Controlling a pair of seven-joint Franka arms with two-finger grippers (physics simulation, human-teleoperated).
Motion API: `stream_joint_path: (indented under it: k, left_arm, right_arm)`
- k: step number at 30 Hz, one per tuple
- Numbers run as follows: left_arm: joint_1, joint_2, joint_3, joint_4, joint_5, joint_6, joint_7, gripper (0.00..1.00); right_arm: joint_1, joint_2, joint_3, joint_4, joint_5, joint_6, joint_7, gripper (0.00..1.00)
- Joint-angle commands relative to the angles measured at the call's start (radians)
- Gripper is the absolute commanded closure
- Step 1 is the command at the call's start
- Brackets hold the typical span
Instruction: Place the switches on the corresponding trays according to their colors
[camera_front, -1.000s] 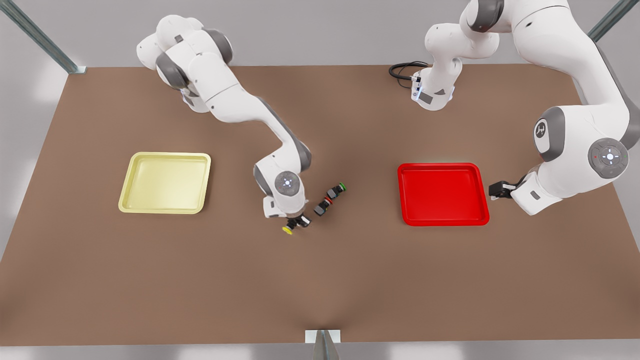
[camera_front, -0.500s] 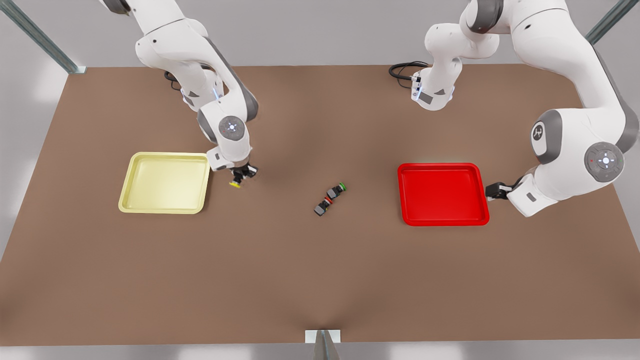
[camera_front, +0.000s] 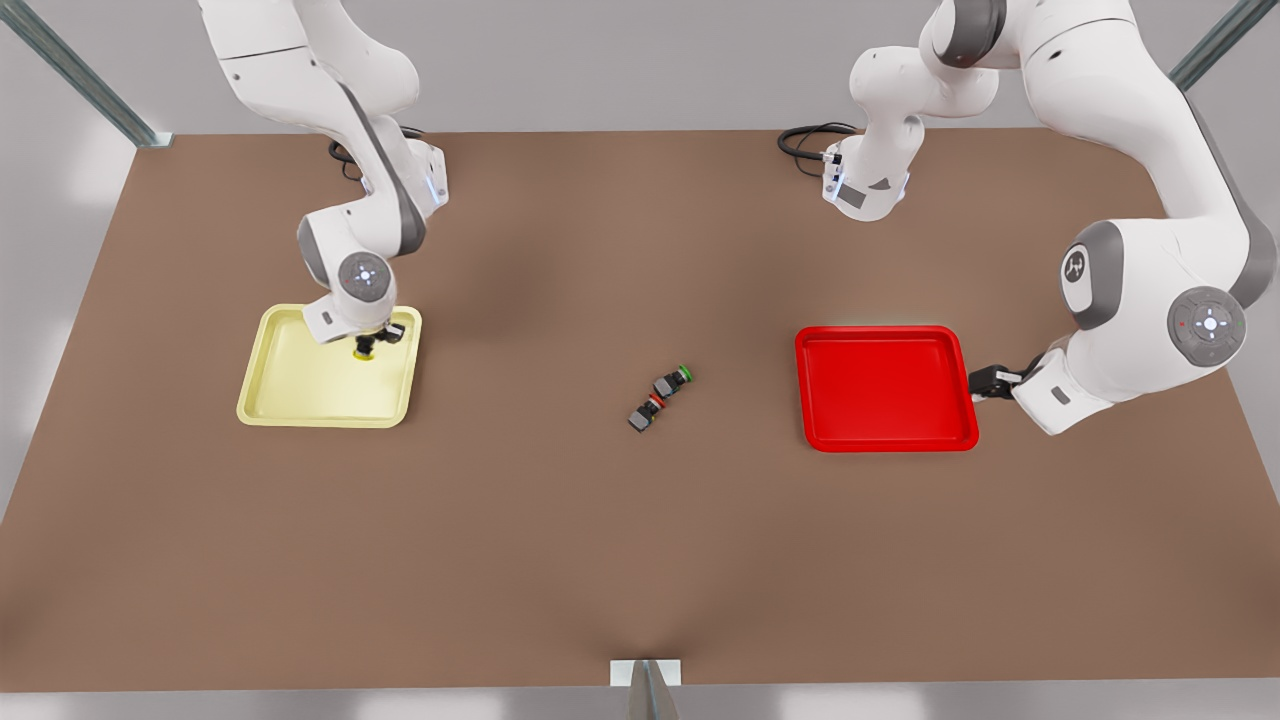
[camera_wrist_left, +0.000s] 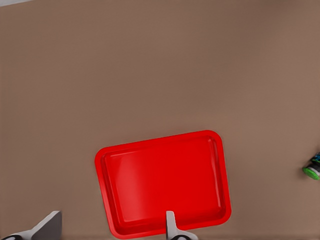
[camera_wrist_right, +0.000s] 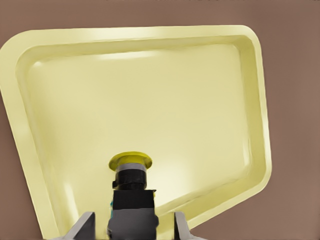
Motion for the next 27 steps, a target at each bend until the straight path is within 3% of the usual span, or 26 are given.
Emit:
stream_joint_path:
  k: [1,6,7,11,13,15,16,18,19,22,27]
  left_arm:
    - [-0.001,0.0,0.0,0.0,-0.003,0.0,0.001,0.0]
    - [-0.001,0.0,0.0,0.0,-0.013,-0.002,-0.001,0.0]
    - [-0.001,0.0,0.0,0.0,-0.013,-0.002,-0.002,0.0]
    - [-0.035,0.017,-0.011,0.0,-0.005,0.008,0.117,0.0]
    - [-0.128,0.061,-0.011,0.0,0.003,0.015,0.268,0.0]
    - [-0.256,0.104,-0.011,0.0,0.003,0.041,0.281,0.0]
    - [-0.322,0.132,-0.011,0.0,0.004,0.067,0.28,0.0]
    - [-0.389,0.196,-0.011,0.012,-0.013,0.124,0.263,0.0]
    - [-0.415,0.222,-0.011,0.012,-0.045,0.158,0.168,0.0]
    - [-0.54,0.267,-0.012,0.012,-0.066,0.221,-0.113,0.0]
    - [-0.632,0.347,-0.012,0.012,-0.125,0.344,-0.191,0.0]
  right_arm:
    - [0.022,-0.001,-0.002,0.0,0.0,0.0,-0.004,0.0]
    - [0.022,-0.007,-0.004,0.029,0.0,-0.044,-0.014,0.0]
    - [0.035,-0.015,0.002,0.115,0.0,-0.155,-0.014,0.0]
    - [0.134,0.103,0.004,0.466,0.025,-0.281,-0.014,0.0]
    - [0.156,0.189,0.002,0.706,0.163,-0.339,-0.019,0.0]
    - [0.084,0.183,-0.01,0.879,0.301,-0.351,-0.217,0.0]
    - [-0.013,0.174,-0.01,0.95,0.334,-0.445,-0.399,0.0]
    - [-0.171,0.122,0.001,0.973,0.354,-0.462,-0.592,0.0]
    - [-0.302,0.087,0.074,0.976,0.356,-0.509,-0.66,0.0]
    - [-0.312,0.064,0.107,1.013,0.36,-0.589,-0.726,0.0]
    - [-0.313,0.084,0.102,1.014,0.402,-0.595,-0.772,0.0]
